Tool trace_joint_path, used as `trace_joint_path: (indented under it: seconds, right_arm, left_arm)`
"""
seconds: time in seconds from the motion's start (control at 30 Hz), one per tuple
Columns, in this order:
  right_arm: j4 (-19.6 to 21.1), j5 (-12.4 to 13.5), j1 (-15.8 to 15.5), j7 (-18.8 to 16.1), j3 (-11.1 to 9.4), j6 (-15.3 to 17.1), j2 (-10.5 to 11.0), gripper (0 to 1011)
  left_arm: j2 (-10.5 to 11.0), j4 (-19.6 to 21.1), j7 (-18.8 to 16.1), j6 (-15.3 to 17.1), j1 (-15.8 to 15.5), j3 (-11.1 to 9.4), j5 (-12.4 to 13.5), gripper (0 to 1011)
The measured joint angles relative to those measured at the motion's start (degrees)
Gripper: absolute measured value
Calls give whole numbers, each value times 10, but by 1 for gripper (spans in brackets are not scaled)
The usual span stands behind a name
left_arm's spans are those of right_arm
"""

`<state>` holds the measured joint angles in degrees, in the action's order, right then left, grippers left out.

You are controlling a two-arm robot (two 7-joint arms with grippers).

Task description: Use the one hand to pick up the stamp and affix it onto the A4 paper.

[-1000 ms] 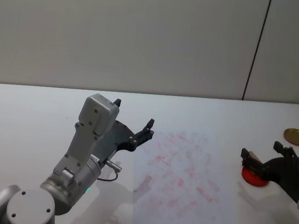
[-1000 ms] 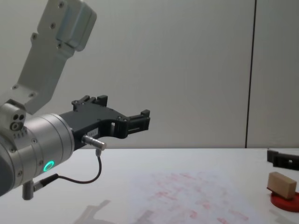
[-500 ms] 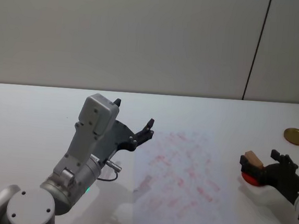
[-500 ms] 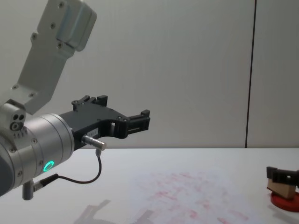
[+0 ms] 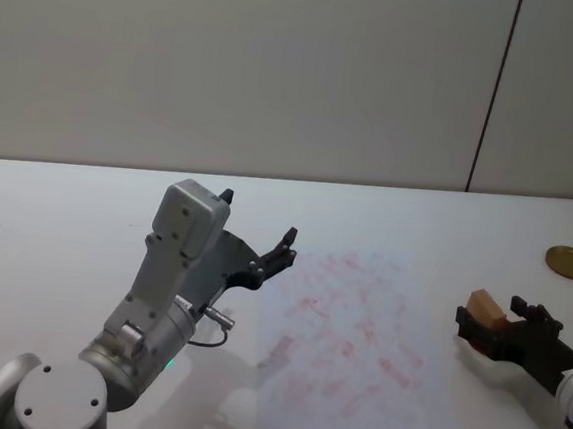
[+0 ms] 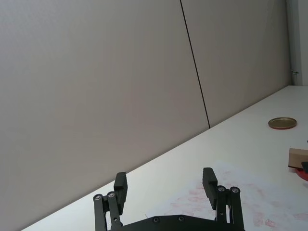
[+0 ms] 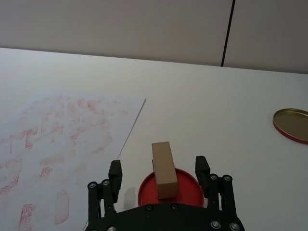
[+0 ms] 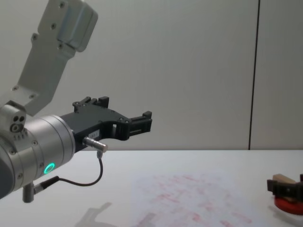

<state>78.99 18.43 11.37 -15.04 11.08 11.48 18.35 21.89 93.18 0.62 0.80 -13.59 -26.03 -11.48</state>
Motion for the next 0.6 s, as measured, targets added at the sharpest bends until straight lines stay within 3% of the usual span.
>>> trace_joint_path:
  seconds: [0.33, 0.47, 0.6]
  right_arm:
    - [-21, -13, 12, -3, 5, -1, -6, 729]
    - [-27, -17, 15, -3, 6, -4, -8, 568]
    - [-32, -22, 18, -3, 8, -9, -9, 475]
  left_arm:
    - [0, 0, 0, 0, 0, 0, 0, 993]
    - [0, 0, 0, 0, 0, 0, 0, 993]
    - [0, 0, 0, 0, 0, 0, 0, 993]
